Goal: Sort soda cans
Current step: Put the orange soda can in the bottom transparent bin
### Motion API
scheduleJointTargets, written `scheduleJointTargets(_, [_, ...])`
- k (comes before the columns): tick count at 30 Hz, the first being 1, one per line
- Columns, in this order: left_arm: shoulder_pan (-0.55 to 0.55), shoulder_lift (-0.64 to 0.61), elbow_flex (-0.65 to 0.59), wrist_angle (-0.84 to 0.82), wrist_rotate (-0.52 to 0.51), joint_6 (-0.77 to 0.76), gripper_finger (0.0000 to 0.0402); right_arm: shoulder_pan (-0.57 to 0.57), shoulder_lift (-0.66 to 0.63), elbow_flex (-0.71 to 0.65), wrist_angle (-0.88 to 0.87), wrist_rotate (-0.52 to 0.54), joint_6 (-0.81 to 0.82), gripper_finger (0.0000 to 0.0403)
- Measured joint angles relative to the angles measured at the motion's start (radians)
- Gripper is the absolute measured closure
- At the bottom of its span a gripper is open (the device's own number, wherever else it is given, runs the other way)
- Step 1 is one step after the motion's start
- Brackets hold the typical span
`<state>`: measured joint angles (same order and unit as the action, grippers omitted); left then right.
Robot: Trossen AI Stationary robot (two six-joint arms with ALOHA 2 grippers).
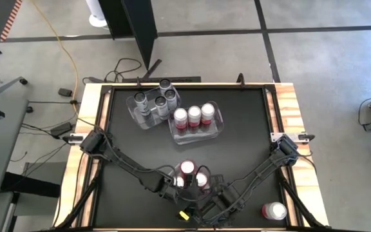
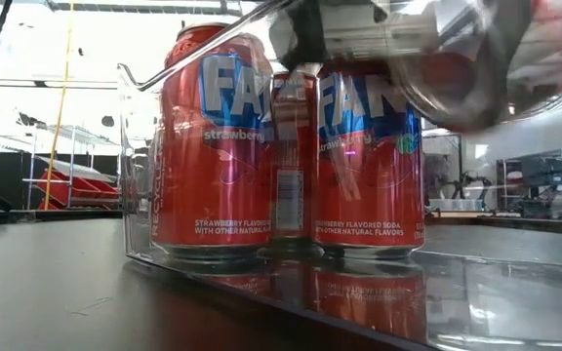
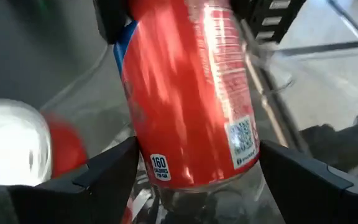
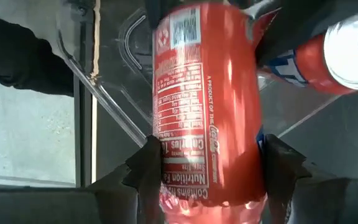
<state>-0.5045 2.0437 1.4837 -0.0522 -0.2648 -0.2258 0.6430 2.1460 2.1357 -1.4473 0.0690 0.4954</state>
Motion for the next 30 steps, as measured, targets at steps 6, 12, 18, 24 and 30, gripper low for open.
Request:
scheduleJointTargets(6, [0.004,0.021,0.000,0.016,-0.006,-0.012,0.0082,-0.004,-0.001,0.002,0.004,0.007,-0.026,0.0246])
scheduleJointTargets(12, [0.003,0.021,0.000,0.034,-0.016,-0.008,0.0082,-0.002,-0.001,0.002,-0.006,0.005,-0.028,0.0300])
scheduleJointTargets(18, [0.003,0.021,0.000,0.027,-0.033,-0.007,0.0082,0.001,-0.001,0.002,0.010,0.005,-0.026,0.0326])
scheduleJointTargets(24, [0.002,0.036,0.000,0.049,-0.051,0.000,0.0082,0.001,-0.001,0.001,0.017,0.005,-0.026,0.0327])
scheduleJointTargets(30, [0.000,0.066,0.003,0.074,-0.097,0.003,0.0086,0.001,-0.001,0.001,0.021,0.005,-0.025,0.0327])
